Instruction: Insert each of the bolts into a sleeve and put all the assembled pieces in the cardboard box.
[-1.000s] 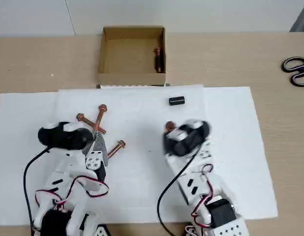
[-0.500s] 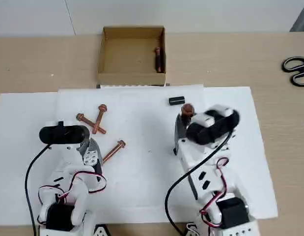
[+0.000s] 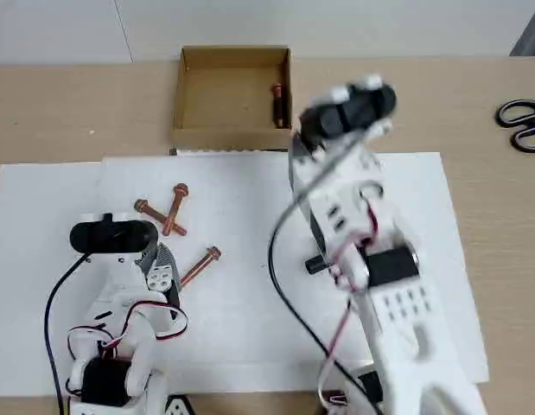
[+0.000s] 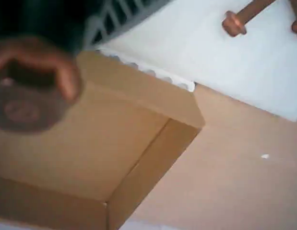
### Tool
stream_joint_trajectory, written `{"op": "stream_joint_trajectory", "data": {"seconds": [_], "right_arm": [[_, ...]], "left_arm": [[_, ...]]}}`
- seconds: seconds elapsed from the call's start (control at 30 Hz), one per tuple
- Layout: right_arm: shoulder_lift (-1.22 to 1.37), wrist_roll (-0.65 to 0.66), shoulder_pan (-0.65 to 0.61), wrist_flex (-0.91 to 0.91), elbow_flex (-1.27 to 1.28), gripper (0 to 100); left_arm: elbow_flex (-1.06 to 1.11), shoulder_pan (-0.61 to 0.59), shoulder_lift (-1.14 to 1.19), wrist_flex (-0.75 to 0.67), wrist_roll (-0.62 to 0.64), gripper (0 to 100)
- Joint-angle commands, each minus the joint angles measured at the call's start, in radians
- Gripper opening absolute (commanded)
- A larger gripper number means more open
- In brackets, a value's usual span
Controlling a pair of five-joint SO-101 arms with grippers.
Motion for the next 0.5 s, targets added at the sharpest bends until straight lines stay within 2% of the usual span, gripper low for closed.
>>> {"op": "stream_joint_trajectory", "data": {"seconds": [0.0, 0.47], "right_arm": [[0.200, -0.012, 0.004, -0.061, -0.213, 0.2], [1.003, -0.008, 0.019, -0.081, -0.979, 0.2]], "left_arm": [[-0.004, -0.005, -0.009, -0.003, 0.003, 1], [-0.004, -0.003, -0.009, 0.000, 0.005, 1]]}}
